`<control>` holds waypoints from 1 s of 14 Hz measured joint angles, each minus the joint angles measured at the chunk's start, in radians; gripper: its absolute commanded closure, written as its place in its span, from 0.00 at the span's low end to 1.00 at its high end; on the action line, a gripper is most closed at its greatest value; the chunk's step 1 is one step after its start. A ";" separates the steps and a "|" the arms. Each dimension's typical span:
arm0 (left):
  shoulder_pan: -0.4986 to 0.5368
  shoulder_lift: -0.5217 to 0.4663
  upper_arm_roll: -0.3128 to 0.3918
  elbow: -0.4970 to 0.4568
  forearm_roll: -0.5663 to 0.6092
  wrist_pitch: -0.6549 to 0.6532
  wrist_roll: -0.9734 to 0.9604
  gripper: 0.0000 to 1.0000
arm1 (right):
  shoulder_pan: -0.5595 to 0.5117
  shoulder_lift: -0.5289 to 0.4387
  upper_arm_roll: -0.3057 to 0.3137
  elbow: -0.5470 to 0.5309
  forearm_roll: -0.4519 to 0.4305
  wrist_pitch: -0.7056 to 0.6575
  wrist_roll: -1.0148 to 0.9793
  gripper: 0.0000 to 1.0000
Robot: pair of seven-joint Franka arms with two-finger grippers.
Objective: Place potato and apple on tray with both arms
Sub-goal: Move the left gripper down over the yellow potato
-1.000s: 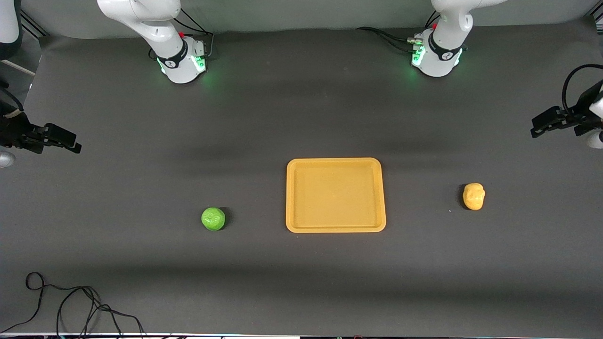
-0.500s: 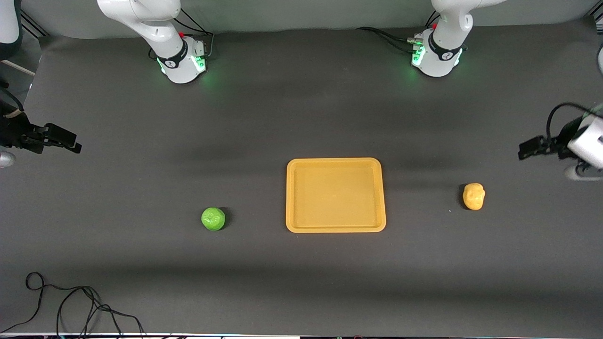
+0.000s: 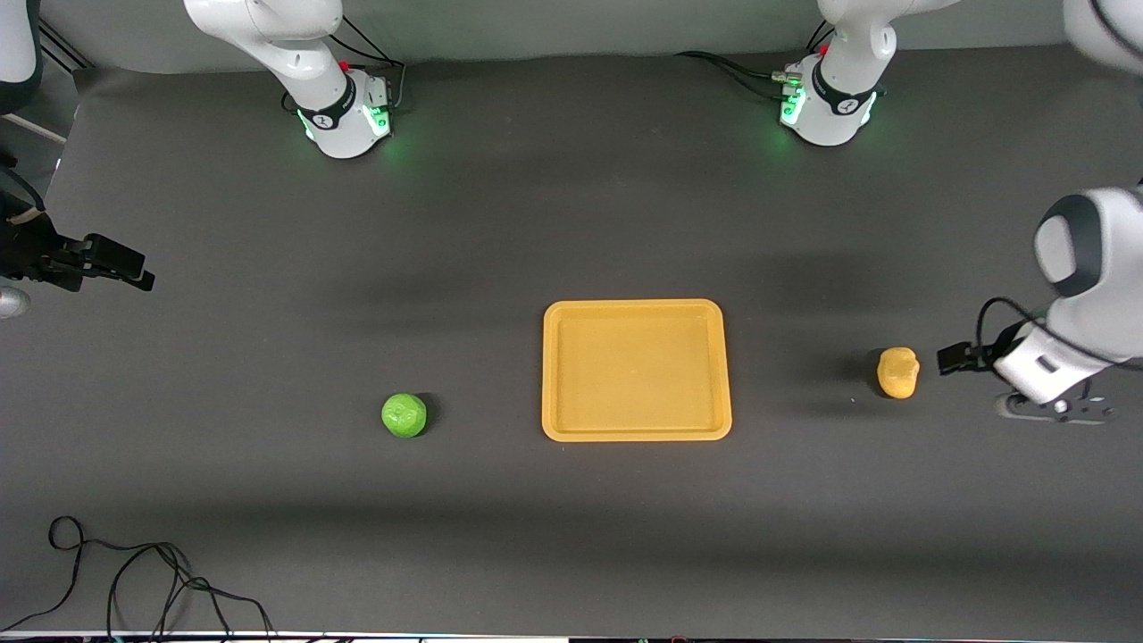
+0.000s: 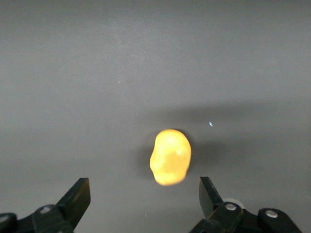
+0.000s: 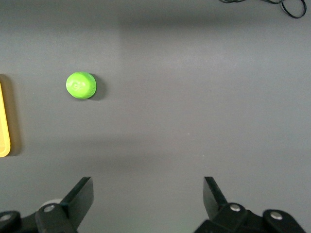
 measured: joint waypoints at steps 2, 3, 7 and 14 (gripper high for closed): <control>0.000 0.033 0.000 -0.014 0.004 0.032 0.001 0.00 | 0.000 0.000 0.000 0.000 0.000 0.000 0.000 0.00; 0.000 0.037 -0.001 -0.028 0.006 0.067 0.001 0.00 | 0.000 0.000 0.000 0.000 0.000 0.000 0.000 0.00; 0.000 0.043 0.000 -0.144 0.009 0.260 0.002 0.00 | 0.000 0.000 0.000 0.000 0.000 0.000 0.000 0.00; 0.027 0.090 0.005 -0.187 0.009 0.323 0.001 0.00 | 0.000 0.000 0.000 -0.001 0.000 -0.004 0.000 0.00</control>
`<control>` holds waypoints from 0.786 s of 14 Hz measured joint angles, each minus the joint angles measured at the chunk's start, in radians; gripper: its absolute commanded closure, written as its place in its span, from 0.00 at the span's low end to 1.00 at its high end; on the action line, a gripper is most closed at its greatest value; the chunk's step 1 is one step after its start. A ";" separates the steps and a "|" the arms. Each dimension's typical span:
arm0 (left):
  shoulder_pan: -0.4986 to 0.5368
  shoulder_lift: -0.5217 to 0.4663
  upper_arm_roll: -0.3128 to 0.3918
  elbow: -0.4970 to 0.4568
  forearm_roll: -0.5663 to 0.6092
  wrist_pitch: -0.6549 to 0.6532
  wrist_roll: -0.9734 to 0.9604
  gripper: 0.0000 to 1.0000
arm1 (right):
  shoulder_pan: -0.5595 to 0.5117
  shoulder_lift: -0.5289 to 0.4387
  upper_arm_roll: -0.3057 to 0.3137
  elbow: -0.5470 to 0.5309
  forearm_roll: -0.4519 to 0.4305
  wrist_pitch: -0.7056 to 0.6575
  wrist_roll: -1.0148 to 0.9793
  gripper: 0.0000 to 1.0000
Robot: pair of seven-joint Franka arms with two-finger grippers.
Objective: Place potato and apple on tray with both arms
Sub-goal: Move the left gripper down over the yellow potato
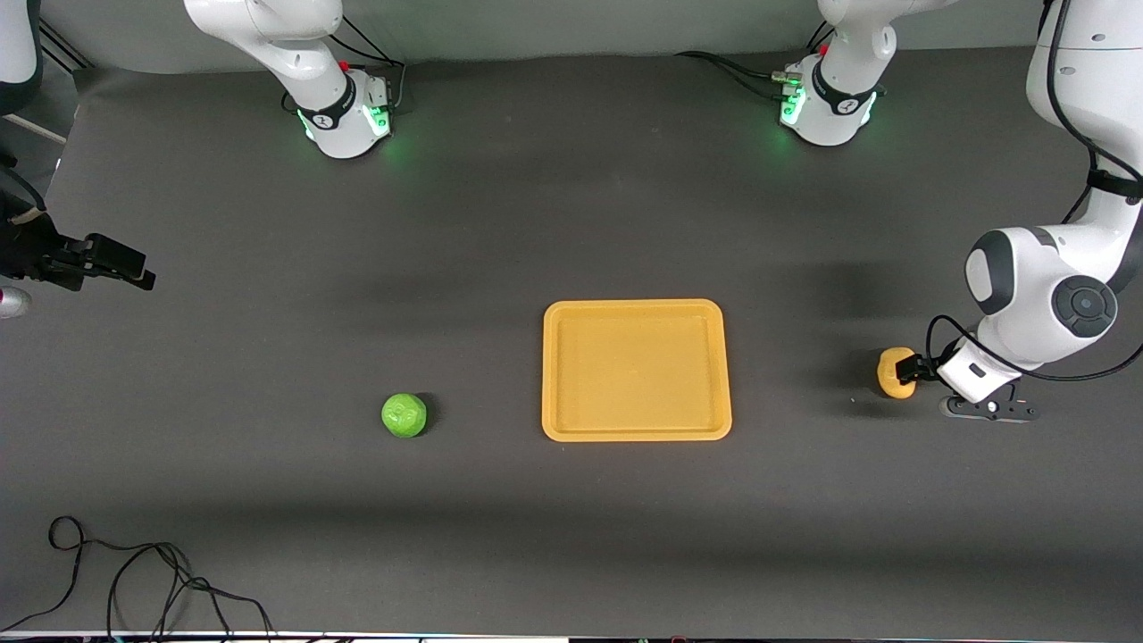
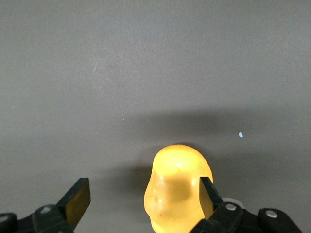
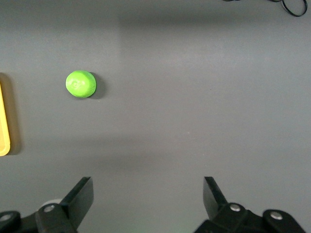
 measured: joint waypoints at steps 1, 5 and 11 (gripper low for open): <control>0.000 0.000 0.000 -0.006 -0.001 0.001 -0.001 0.00 | 0.000 0.000 0.000 0.000 0.000 0.000 0.000 0.00; 0.001 0.000 -0.002 -0.018 -0.003 0.008 -0.004 0.00 | 0.000 0.000 0.000 0.000 0.000 -0.002 -0.001 0.00; 0.000 0.021 -0.012 -0.029 -0.031 0.009 -0.027 0.04 | 0.000 0.000 0.000 0.000 0.000 -0.003 -0.012 0.00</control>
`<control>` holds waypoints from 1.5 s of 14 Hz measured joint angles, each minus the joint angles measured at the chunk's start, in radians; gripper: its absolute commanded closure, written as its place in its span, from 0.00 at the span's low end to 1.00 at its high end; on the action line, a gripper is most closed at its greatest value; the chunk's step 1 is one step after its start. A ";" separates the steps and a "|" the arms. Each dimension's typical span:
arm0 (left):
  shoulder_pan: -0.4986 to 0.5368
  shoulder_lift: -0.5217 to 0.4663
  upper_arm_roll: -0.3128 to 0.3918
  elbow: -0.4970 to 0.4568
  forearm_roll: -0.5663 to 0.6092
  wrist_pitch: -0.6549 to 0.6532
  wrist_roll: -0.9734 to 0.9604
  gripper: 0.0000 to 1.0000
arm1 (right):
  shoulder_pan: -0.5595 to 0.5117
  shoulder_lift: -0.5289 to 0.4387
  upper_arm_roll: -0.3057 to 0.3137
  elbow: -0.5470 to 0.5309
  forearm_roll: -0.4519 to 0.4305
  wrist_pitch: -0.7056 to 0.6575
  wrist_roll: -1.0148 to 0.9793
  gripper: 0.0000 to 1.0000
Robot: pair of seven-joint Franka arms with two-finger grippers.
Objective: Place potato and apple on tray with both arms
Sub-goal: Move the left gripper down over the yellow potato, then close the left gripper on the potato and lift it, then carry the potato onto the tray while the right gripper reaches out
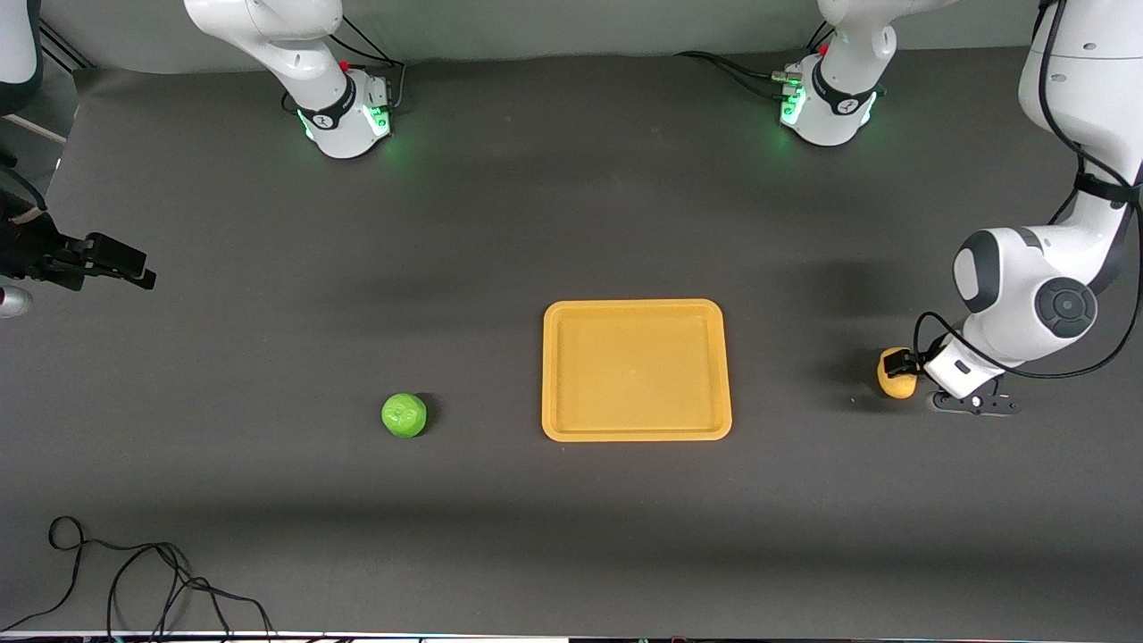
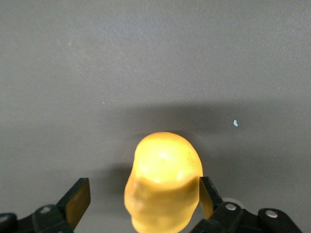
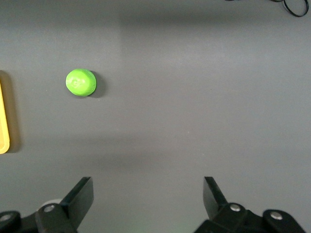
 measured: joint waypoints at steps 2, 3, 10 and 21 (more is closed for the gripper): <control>0.000 0.014 -0.001 0.000 -0.034 0.001 -0.001 0.28 | 0.000 0.000 -0.001 0.000 0.000 0.000 -0.001 0.00; 0.000 0.018 -0.002 0.000 -0.038 0.002 -0.002 0.45 | 0.000 0.000 -0.001 0.000 0.000 -0.001 -0.002 0.00; -0.001 0.012 -0.008 0.012 -0.041 -0.005 -0.005 1.00 | 0.000 0.000 -0.002 0.000 0.000 -0.001 -0.002 0.00; -0.018 -0.256 -0.272 0.364 -0.050 -0.679 -0.129 1.00 | 0.000 0.001 -0.002 -0.001 0.000 -0.002 -0.003 0.00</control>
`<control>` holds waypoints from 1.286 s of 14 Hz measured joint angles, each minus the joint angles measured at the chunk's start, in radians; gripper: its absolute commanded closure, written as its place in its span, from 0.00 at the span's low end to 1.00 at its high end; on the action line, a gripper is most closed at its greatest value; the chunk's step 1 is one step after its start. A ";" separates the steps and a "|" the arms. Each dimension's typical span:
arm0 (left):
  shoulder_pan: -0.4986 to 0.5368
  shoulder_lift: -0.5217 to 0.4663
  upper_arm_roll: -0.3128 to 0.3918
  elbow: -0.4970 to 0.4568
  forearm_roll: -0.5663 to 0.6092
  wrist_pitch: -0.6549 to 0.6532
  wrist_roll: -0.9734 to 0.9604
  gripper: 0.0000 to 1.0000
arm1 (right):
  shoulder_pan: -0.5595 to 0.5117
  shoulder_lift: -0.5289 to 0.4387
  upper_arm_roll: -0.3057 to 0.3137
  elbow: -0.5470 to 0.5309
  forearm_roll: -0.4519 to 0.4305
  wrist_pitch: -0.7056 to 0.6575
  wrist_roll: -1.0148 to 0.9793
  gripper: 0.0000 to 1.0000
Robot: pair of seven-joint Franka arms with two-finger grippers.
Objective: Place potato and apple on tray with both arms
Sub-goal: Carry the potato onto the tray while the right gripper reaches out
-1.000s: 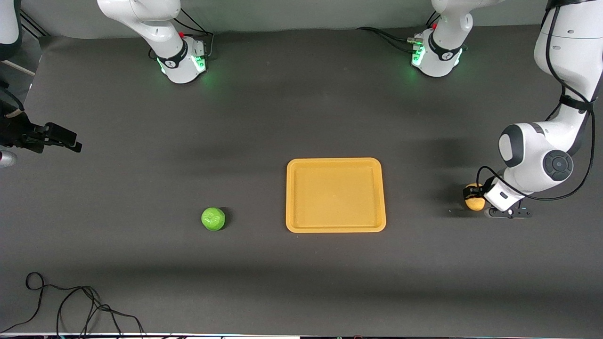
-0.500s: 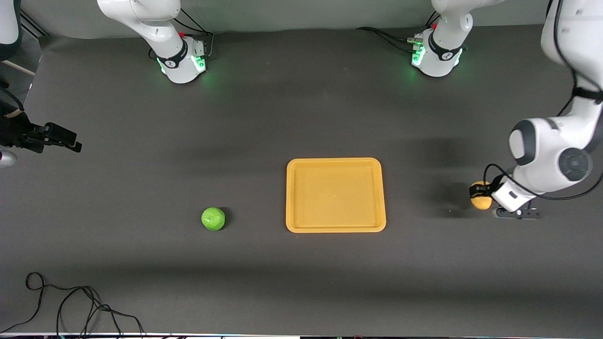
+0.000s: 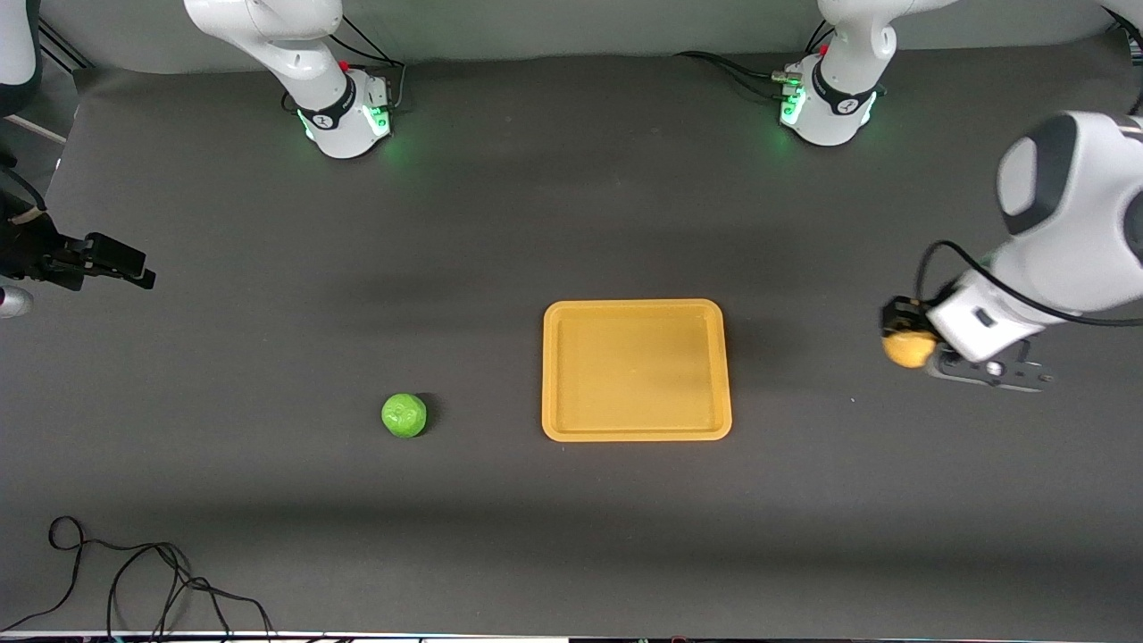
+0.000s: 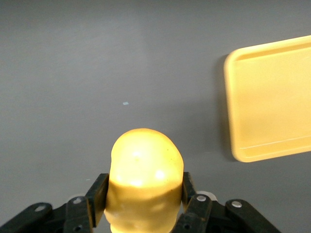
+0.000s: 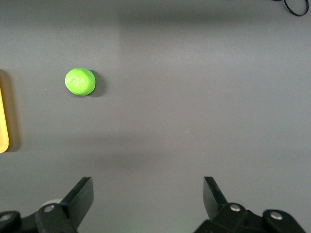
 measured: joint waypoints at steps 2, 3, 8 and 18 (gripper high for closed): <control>-0.040 0.011 -0.026 0.004 0.000 0.000 -0.088 1.00 | 0.000 0.000 0.000 0.000 0.000 0.000 0.000 0.00; -0.070 0.026 -0.027 0.003 0.000 0.001 -0.140 1.00 | 0.000 0.000 0.000 0.000 0.000 0.000 0.000 0.00; -0.220 0.171 -0.028 -0.041 0.075 0.185 -0.422 1.00 | 0.000 0.000 0.000 -0.001 0.000 0.000 0.000 0.00; -0.306 0.374 -0.026 -0.118 0.196 0.489 -0.669 1.00 | 0.135 0.012 0.016 0.000 0.000 0.036 0.114 0.00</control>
